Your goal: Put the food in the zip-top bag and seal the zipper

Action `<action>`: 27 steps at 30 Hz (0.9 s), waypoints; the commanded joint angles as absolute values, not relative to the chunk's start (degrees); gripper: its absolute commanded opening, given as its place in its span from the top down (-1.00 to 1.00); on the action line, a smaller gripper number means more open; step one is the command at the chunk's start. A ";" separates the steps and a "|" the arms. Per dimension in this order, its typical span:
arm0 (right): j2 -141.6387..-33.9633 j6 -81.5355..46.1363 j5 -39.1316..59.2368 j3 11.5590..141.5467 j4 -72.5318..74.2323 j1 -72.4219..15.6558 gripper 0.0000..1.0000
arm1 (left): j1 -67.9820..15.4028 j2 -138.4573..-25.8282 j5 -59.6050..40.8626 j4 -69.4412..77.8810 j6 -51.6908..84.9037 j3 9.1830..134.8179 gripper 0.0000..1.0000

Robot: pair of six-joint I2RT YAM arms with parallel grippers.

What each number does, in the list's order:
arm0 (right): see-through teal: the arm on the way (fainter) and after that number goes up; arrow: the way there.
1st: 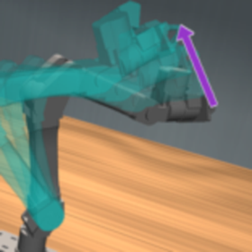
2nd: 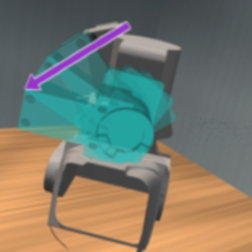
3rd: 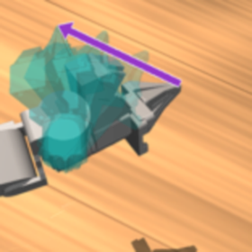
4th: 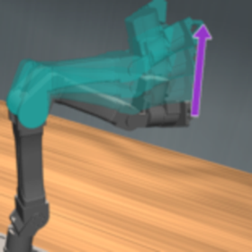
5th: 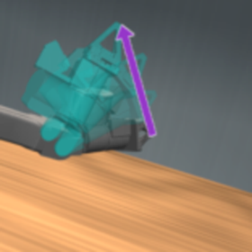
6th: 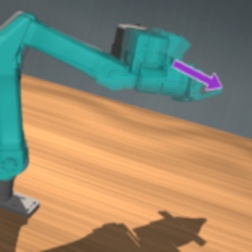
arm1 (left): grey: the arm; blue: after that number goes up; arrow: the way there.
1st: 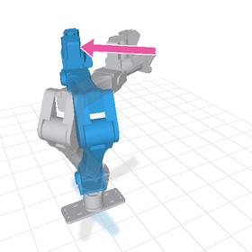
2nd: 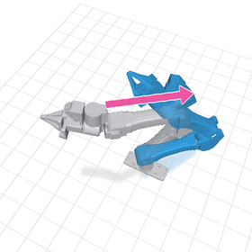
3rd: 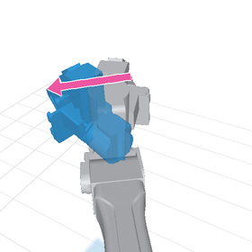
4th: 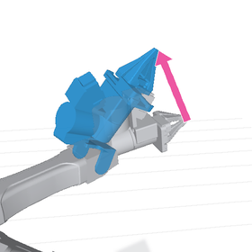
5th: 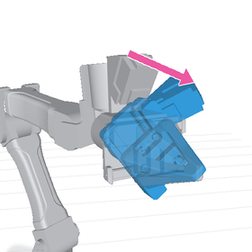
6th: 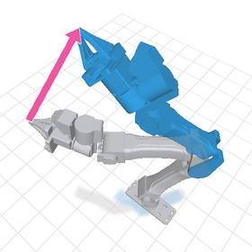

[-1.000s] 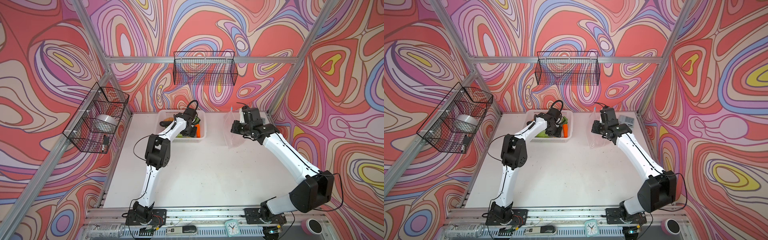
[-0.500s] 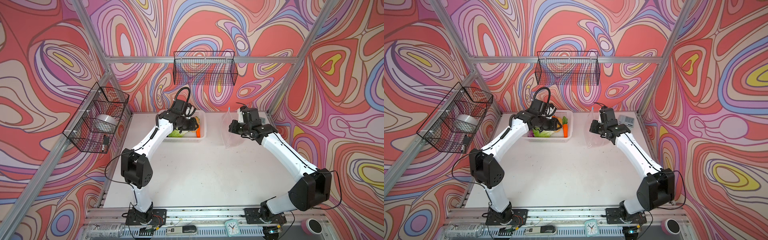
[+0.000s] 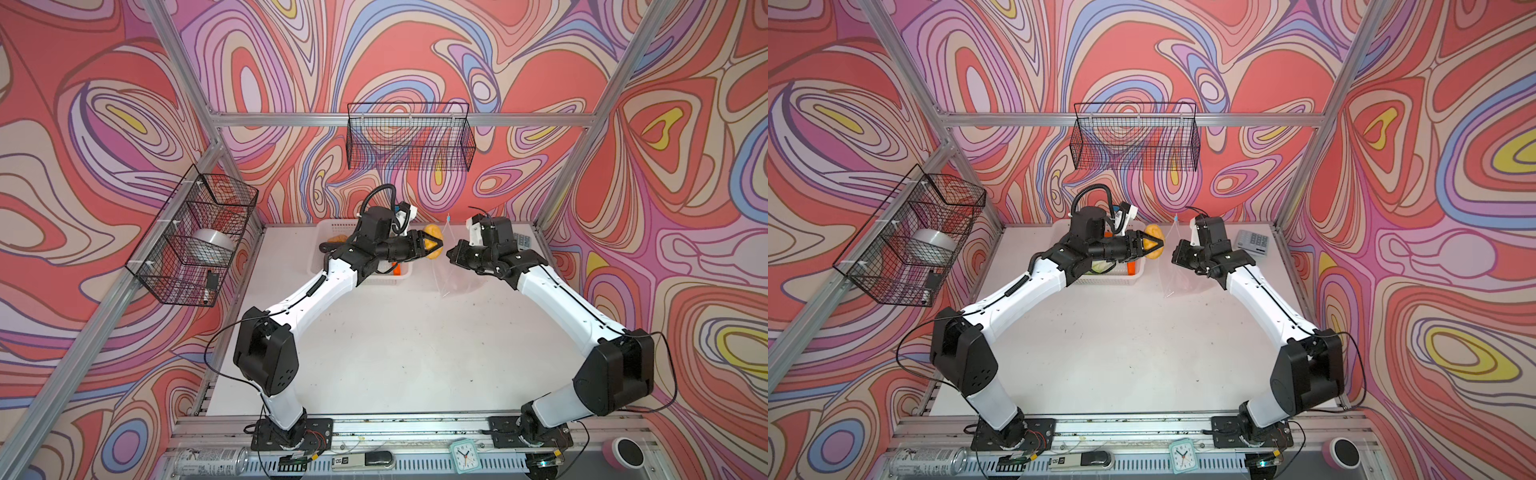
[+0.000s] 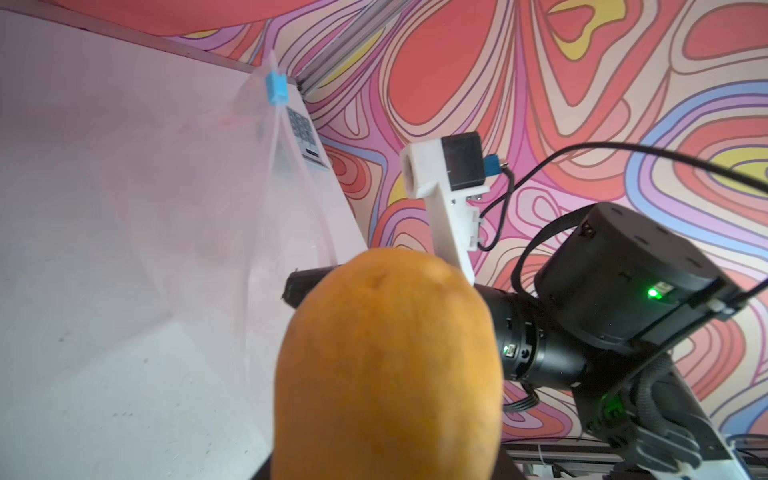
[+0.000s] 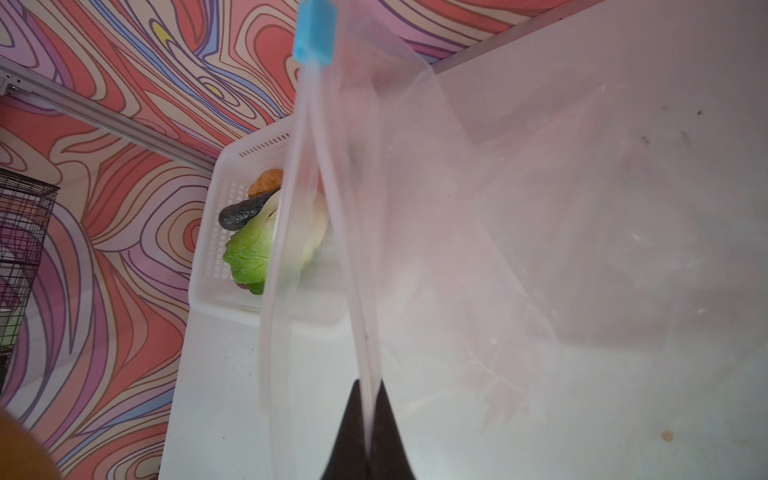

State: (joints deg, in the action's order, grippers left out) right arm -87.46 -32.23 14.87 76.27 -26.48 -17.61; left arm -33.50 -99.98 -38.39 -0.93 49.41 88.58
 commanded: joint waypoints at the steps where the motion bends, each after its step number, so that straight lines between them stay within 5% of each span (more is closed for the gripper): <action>1: -86.86 -33.54 16.79 75.06 -24.21 -17.49 1.00 | -34.46 -102.56 -41.19 8.41 56.81 87.82 0.28; 12: -85.17 -34.37 16.83 74.97 -24.43 -17.49 1.00 | -35.77 -105.88 -37.16 5.24 56.10 85.95 0.30; 27: -83.65 -35.64 20.51 76.03 -25.25 -17.40 1.00 | -37.93 -108.84 -21.11 -22.39 39.01 96.42 0.27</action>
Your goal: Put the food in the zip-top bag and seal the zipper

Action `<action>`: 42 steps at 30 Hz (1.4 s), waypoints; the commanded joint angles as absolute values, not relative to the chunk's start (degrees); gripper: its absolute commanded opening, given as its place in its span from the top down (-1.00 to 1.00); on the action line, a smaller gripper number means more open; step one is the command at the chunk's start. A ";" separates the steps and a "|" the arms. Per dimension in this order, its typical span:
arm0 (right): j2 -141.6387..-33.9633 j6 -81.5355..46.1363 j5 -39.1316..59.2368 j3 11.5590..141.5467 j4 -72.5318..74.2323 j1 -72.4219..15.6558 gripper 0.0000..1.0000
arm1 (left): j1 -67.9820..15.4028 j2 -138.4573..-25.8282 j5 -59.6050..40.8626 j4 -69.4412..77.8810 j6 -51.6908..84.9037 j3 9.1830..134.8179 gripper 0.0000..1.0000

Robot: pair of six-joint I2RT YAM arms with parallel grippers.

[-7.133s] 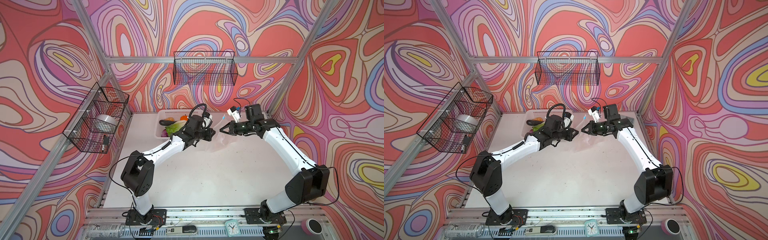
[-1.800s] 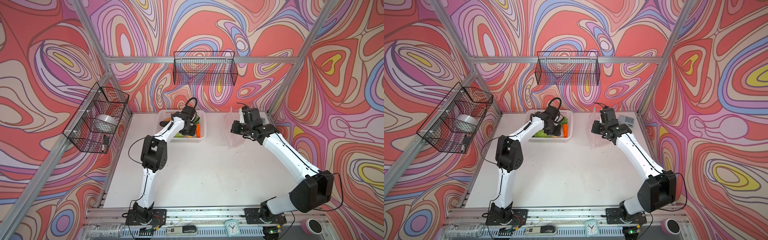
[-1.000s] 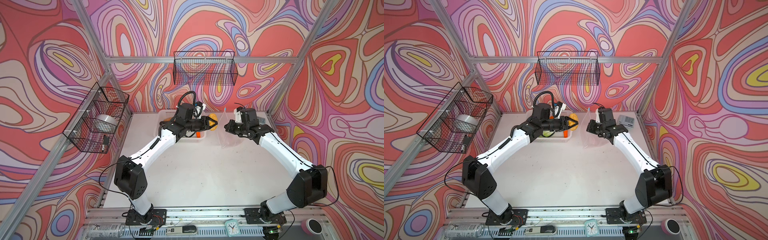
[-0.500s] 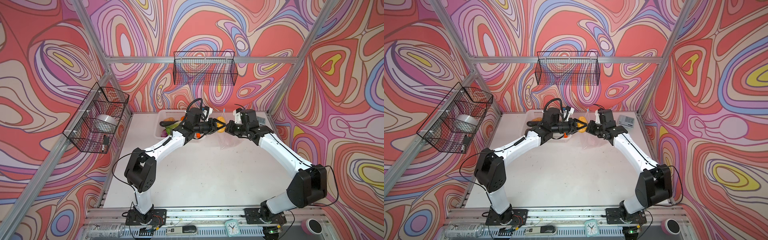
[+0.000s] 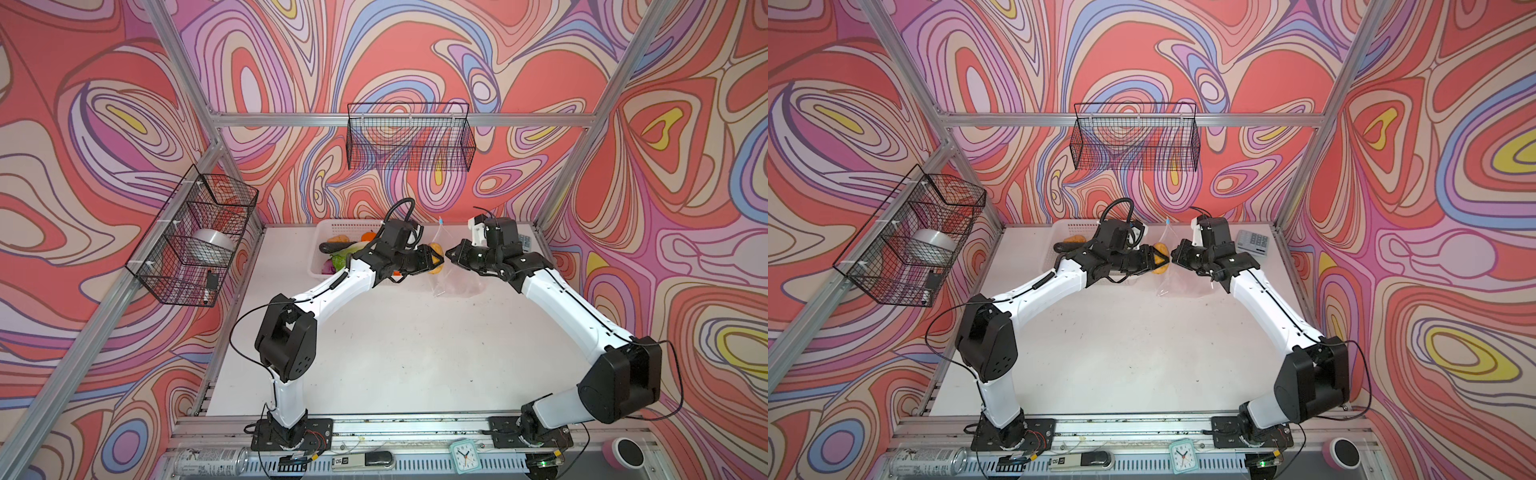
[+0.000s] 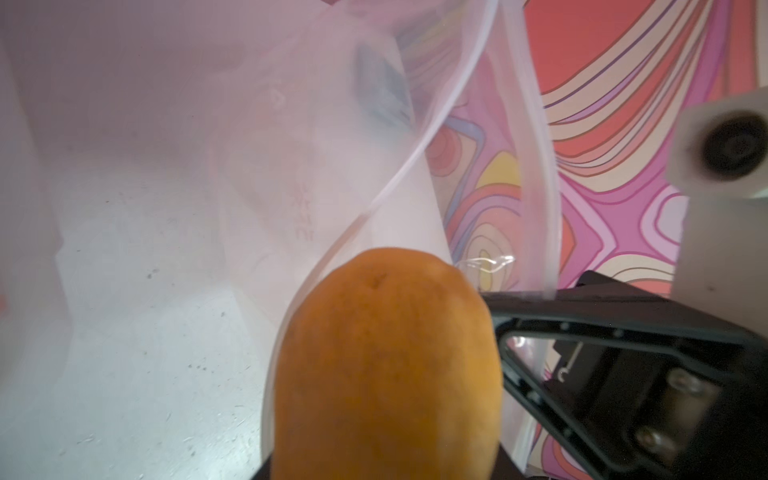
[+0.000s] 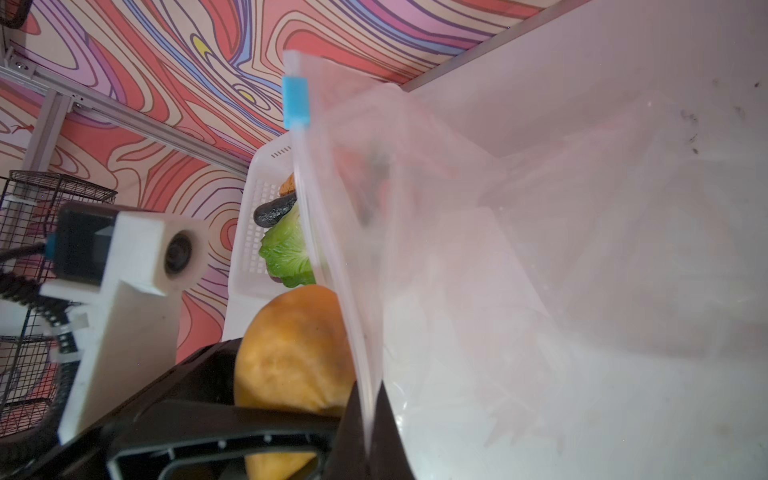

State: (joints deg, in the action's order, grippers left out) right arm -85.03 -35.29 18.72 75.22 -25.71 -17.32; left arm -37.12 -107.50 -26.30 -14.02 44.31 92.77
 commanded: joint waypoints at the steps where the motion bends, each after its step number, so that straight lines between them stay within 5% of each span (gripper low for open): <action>1: -83.67 -35.78 21.52 76.03 -24.78 -17.41 1.00 | -38.34 -109.48 -19.93 -24.42 37.75 97.86 0.26; 17: -84.39 -36.65 26.48 74.72 -20.91 -17.42 1.00 | -40.78 -118.86 -9.60 -41.38 29.01 112.39 0.05; 29: -81.73 -34.97 20.27 73.49 -22.17 -17.41 1.00 | -40.87 -122.48 2.27 -50.79 23.70 118.51 -0.01; 42: -84.23 -36.60 23.70 72.20 -19.41 -17.46 1.00 | -40.83 -120.60 -14.77 -42.46 27.27 116.09 -0.12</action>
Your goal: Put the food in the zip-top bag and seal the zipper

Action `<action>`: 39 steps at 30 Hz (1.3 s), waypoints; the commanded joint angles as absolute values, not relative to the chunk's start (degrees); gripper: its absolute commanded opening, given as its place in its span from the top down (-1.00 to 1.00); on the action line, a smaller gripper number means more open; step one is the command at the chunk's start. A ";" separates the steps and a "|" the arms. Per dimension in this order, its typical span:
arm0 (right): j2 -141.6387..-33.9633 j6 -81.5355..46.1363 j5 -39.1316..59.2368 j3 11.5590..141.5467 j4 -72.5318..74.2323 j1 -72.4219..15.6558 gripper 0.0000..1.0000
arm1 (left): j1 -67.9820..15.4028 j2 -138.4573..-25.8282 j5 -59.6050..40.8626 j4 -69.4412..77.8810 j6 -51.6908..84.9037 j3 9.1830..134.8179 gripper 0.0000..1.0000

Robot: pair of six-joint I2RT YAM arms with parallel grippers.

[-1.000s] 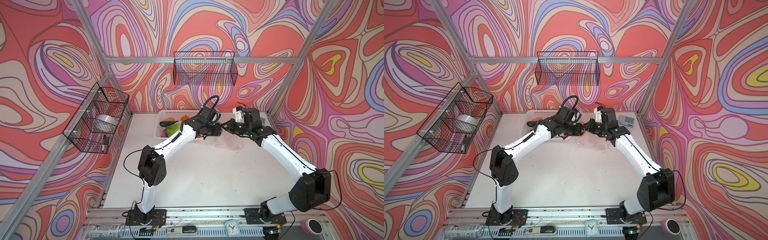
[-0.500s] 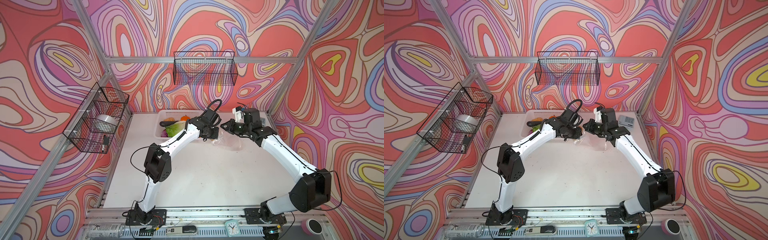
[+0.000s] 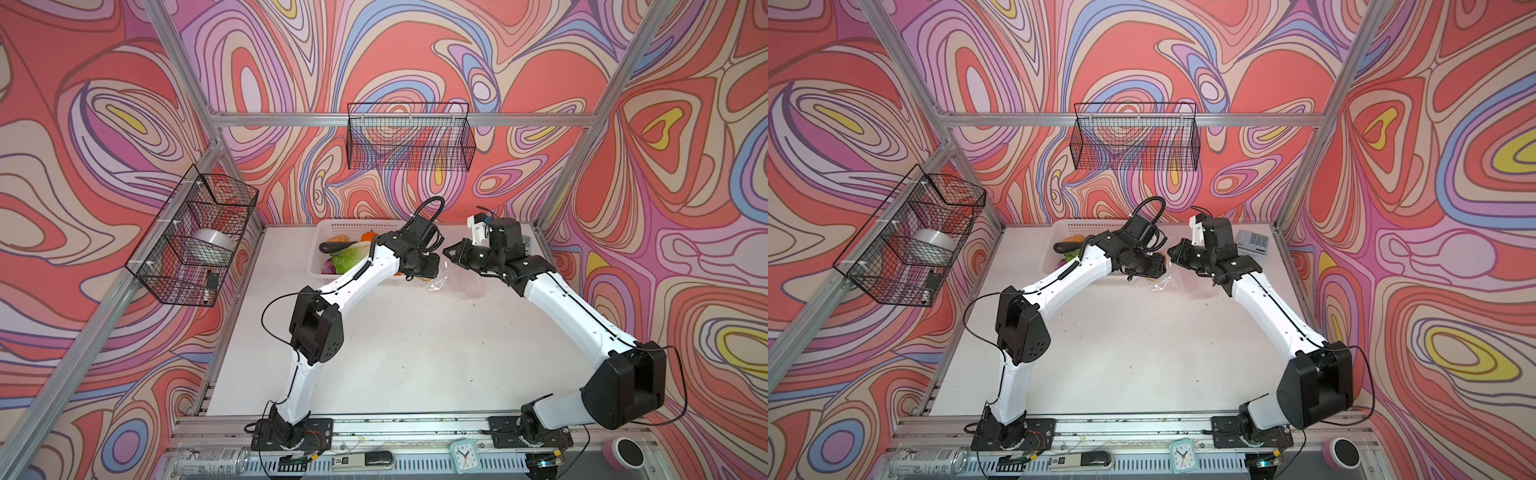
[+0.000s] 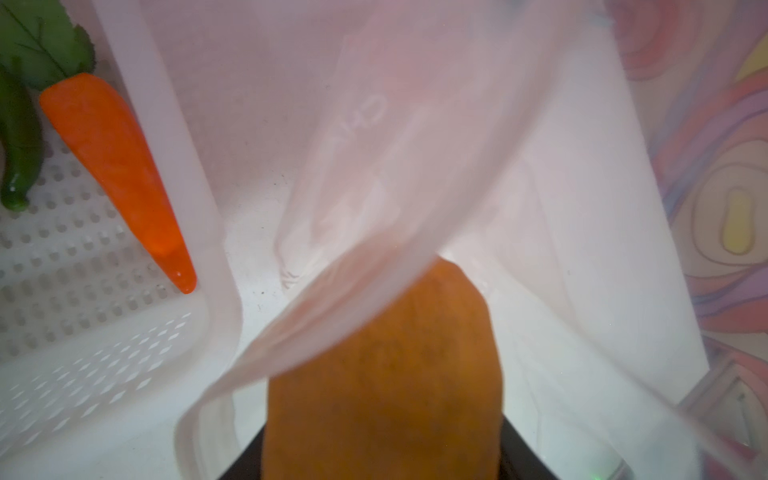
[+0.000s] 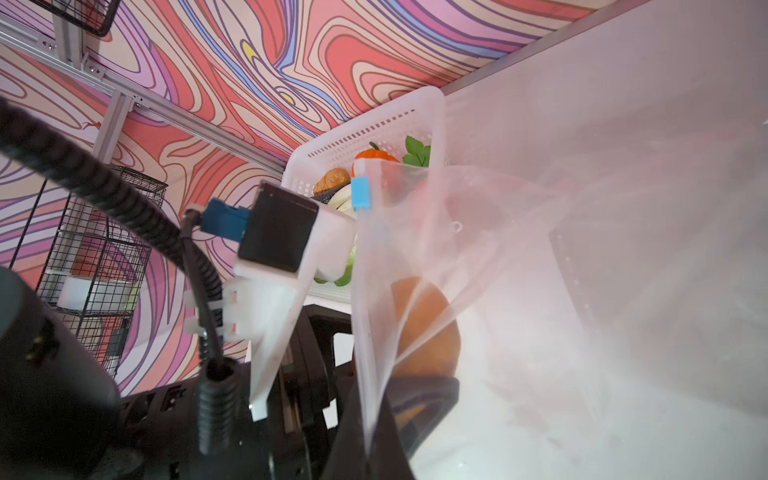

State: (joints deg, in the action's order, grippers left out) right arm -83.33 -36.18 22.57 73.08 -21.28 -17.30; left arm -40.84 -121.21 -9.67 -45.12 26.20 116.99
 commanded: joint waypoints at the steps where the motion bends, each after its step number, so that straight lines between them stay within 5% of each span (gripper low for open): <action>1: -84.53 -36.80 24.17 72.07 -19.06 -17.46 1.00 | -40.87 -120.51 -15.59 -41.51 27.48 115.62 -0.13; 19: -84.60 -36.21 21.22 72.50 -21.16 -17.43 1.00 | -40.76 -121.64 -8.75 -47.54 26.02 120.41 -0.60; 31: -86.21 -35.42 12.71 71.08 -23.91 -17.40 1.00 | -37.81 -107.60 -16.85 -42.86 27.76 113.99 -0.65; 39: -83.11 -31.26 8.51 77.19 -27.92 -16.70 1.00 | -29.48 -101.87 -8.61 -37.53 21.31 102.58 -0.64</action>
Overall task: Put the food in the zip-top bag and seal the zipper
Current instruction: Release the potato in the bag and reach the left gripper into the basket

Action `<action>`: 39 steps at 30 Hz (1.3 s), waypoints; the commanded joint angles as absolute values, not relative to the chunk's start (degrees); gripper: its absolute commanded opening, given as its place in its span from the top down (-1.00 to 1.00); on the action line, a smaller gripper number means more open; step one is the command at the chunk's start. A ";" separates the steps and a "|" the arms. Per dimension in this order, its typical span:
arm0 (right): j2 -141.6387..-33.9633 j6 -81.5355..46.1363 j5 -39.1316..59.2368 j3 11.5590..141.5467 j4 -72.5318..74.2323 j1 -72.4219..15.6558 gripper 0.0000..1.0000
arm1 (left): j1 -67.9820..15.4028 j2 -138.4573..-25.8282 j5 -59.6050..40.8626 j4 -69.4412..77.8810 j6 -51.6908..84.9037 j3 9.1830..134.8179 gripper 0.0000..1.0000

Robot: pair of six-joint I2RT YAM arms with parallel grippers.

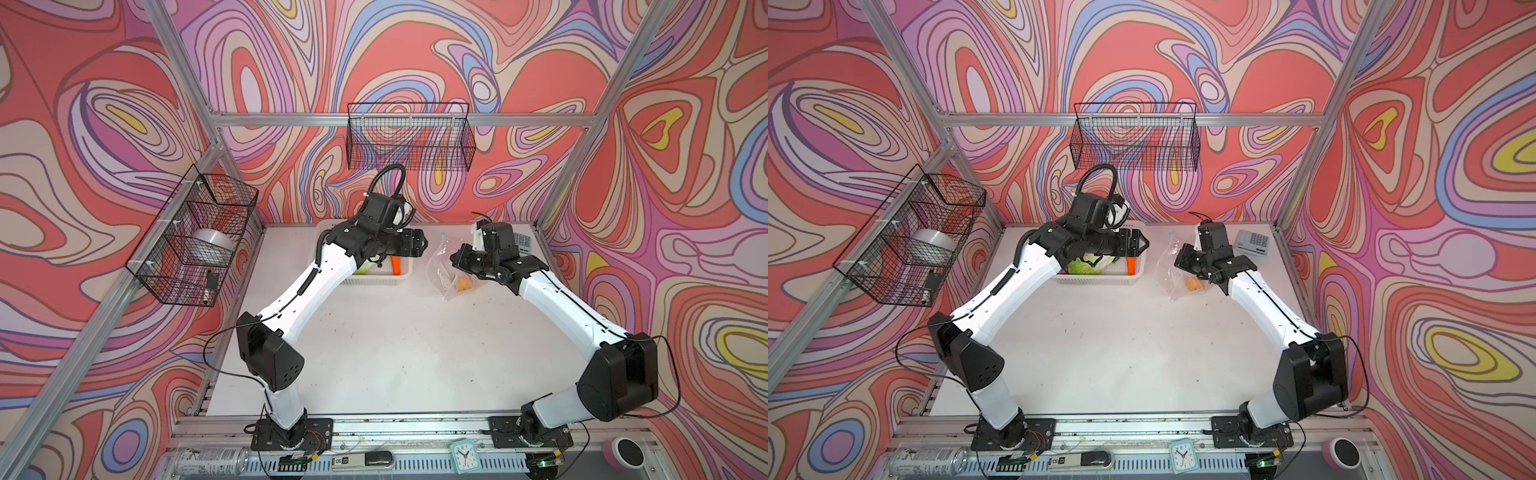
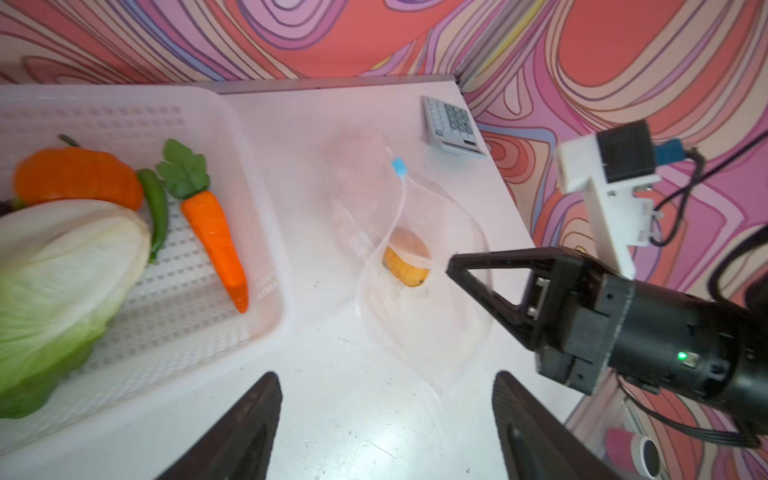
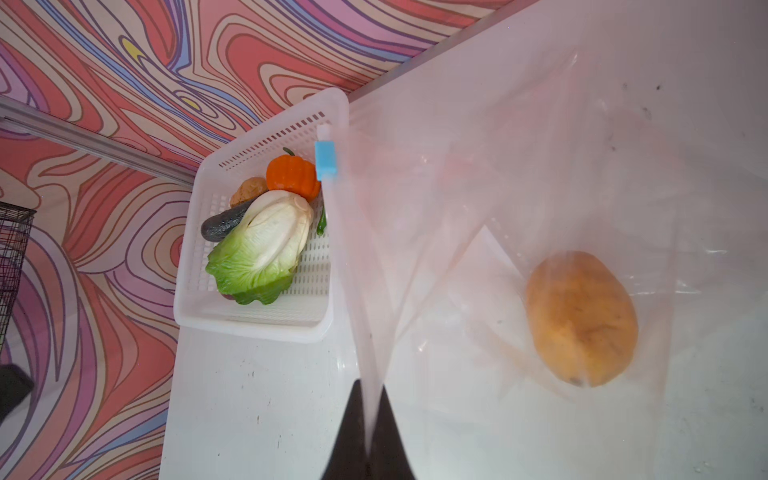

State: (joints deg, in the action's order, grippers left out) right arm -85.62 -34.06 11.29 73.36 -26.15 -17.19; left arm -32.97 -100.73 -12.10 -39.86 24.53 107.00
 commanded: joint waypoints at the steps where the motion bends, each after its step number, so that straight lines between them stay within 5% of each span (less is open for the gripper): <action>1: -82.77 -30.69 8.15 78.26 -28.63 -16.70 1.00 | -28.04 -101.94 -8.66 -36.55 20.97 101.11 -0.64; 21: -80.95 -29.33 5.54 76.62 -28.83 -16.52 1.00 | -21.63 -119.26 -10.94 -42.81 16.09 102.52 -0.55; 39: -81.19 -29.81 6.27 75.89 -27.55 -16.44 1.00 | -22.39 -107.24 -17.52 -38.60 24.65 83.45 -0.51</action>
State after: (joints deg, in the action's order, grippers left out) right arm -81.01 -29.85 5.96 76.25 -28.77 -16.73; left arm -21.85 -112.12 -15.57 -38.85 21.54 85.62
